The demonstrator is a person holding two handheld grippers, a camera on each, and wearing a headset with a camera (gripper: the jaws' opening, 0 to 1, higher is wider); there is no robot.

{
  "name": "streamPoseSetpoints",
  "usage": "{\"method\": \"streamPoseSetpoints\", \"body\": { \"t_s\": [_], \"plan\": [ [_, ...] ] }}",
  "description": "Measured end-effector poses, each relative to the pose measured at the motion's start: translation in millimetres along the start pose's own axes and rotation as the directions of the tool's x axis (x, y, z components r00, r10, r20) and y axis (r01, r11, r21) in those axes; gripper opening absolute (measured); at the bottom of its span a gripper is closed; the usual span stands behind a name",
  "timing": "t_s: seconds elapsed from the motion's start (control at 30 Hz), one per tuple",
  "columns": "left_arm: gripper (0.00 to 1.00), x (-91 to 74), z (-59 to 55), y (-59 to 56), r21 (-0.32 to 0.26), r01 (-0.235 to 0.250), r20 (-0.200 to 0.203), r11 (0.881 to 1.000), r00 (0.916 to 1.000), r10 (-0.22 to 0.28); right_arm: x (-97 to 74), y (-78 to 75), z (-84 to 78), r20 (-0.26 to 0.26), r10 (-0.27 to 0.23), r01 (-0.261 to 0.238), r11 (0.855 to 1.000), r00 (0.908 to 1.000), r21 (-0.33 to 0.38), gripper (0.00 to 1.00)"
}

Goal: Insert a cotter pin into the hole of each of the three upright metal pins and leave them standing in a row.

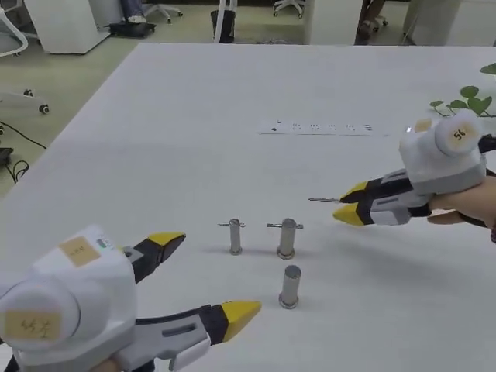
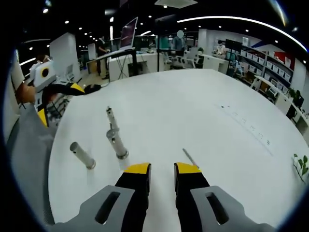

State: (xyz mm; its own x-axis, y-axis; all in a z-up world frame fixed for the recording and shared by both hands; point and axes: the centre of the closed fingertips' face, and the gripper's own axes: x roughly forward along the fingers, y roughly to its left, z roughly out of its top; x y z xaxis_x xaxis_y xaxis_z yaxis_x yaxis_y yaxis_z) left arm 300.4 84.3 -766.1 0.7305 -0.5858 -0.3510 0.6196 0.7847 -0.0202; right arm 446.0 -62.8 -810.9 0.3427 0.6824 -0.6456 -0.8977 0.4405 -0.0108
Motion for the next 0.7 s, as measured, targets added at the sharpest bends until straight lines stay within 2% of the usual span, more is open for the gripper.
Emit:
{"method": "streamPoseSetpoints", "body": {
  "t_s": [0.07,0.2,0.4,0.47,0.7],
  "plan": [
    [0.74,1.1,-0.4,0.8,-0.004,-0.001,0.0,1.0,1.0,0.001,3.4,-7.5,0.3,0.001,-0.013,0.013,1.0,0.9999,0.003,0.2],
    [0.72,3.6,-1.2,1.3,-0.004,0.001,-0.002,1.0,1.0,-0.001,13.7,-27.8,-6.4,-0.031,-0.054,0.055,0.998,0.9981,0.024,0.19],
    [0.71,7.5,-1.3,2.4,-0.011,0.006,-0.001,1.0,1.0,-0.006,30.9,-44.9,-11.9,-0.06,-0.064,0.066,0.998,0.9961,0.024,0.18],
    [0.71,9.0,-1.8,2.8,-0.014,0.008,-0.002,1.0,1.0,-0.008,41.2,-58.8,-17.4,-0.074,-0.058,0.06,0.998,0.9956,0.016,0.18],
    [0.7,12.5,-3.6,3.2,-0.023,0.012,-0.008,1.0,0.9999,-0.012,50.3,-59.5,-24.0,-0.118,-0.033,0.032,0.999,0.9925,-0.011,0.18]
  ]
}}
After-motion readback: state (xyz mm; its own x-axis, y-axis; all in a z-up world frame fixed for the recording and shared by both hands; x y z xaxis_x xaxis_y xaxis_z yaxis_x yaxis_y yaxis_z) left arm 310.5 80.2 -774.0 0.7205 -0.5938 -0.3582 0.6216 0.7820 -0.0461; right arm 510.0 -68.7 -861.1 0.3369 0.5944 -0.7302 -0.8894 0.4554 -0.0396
